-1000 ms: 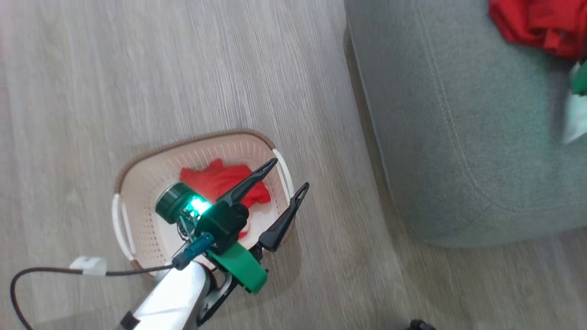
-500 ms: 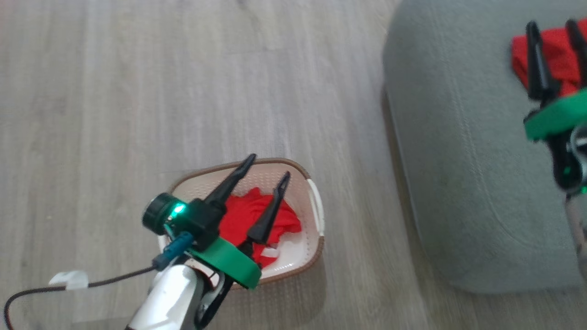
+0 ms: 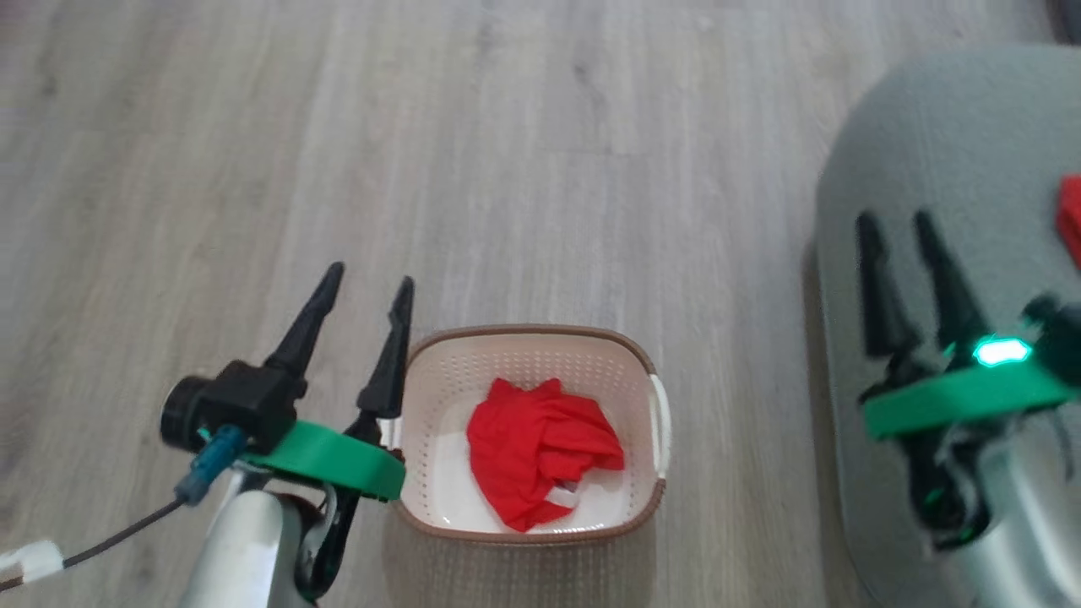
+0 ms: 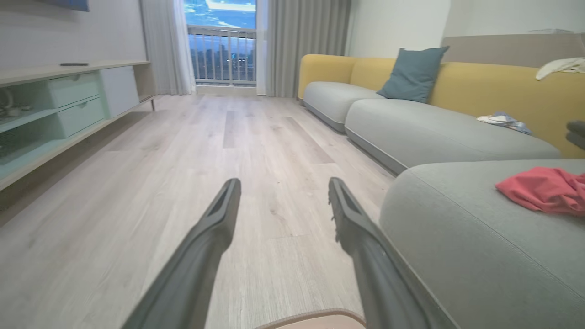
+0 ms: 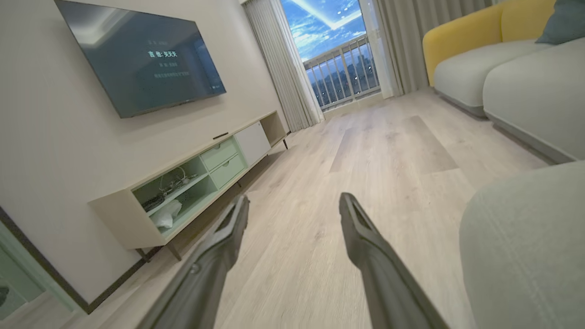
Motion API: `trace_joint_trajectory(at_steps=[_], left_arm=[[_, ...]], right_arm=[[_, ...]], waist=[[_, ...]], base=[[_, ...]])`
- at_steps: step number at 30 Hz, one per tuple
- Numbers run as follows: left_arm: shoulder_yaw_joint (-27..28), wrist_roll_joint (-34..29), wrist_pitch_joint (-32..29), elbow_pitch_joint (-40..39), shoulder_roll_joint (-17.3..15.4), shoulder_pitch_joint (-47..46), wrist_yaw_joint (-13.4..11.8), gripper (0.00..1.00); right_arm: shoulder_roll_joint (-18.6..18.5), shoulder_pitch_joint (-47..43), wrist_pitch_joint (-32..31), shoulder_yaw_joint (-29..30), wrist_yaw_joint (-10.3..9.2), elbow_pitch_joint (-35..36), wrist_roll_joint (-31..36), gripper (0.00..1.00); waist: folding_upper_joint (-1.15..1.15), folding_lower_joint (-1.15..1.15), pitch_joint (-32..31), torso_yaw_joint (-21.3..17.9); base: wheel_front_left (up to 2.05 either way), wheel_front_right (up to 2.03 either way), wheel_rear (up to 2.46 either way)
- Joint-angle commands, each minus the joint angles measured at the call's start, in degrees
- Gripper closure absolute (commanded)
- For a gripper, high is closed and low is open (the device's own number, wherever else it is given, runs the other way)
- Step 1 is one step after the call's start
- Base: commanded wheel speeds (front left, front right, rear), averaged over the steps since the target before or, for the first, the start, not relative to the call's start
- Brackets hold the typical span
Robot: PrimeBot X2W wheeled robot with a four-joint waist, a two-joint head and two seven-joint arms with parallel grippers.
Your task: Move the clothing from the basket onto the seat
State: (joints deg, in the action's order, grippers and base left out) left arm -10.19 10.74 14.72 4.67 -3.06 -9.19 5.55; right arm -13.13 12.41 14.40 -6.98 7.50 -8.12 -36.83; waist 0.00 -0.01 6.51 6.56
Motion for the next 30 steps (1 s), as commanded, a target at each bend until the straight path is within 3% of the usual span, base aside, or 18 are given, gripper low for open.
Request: trace_joint_trajectory(at_steps=[1, 11, 23, 30], left_arm=[[2.3, 0.5, 0.3, -2.1, 0.1, -0.8, -0.7, 0.0], [3.7, 2.2, 0.3, -0.8, 0.2, 1.9, -3.6, 0.0], [1.0, 2.4, 0.3, 3.6, 0.2, 3.4, -1.6, 0.0], [-0.2, 2.4, 0.3, 4.8, 0.2, 3.0, -0.8, 0.0]], right_arm=[[0.6, -0.2, 0.6, -0.5, -0.01, 2.8, 1.5, 0.0], [7.1, -8.6, 0.6, 1.8, -0.01, 2.7, 10.7, 0.0], [10.1, -12.1, 0.6, 7.4, -0.01, -2.6, 17.4, 0.0], [10.2, -10.8, 0.6, 8.0, -0.01, -3.7, 16.9, 0.0]], waist=[[0.0, 0.01, -1.2, 1.8], [0.0, 0.01, -2.8, 4.5], [0.0, 0.01, -2.3, 4.2], [0.0, 0.01, -1.6, 3.3]], base=[[0.0, 0.0, 0.0], [0.0, 0.0, 0.0], [0.0, 0.0, 0.0], [0.0, 0.0, 0.0]])
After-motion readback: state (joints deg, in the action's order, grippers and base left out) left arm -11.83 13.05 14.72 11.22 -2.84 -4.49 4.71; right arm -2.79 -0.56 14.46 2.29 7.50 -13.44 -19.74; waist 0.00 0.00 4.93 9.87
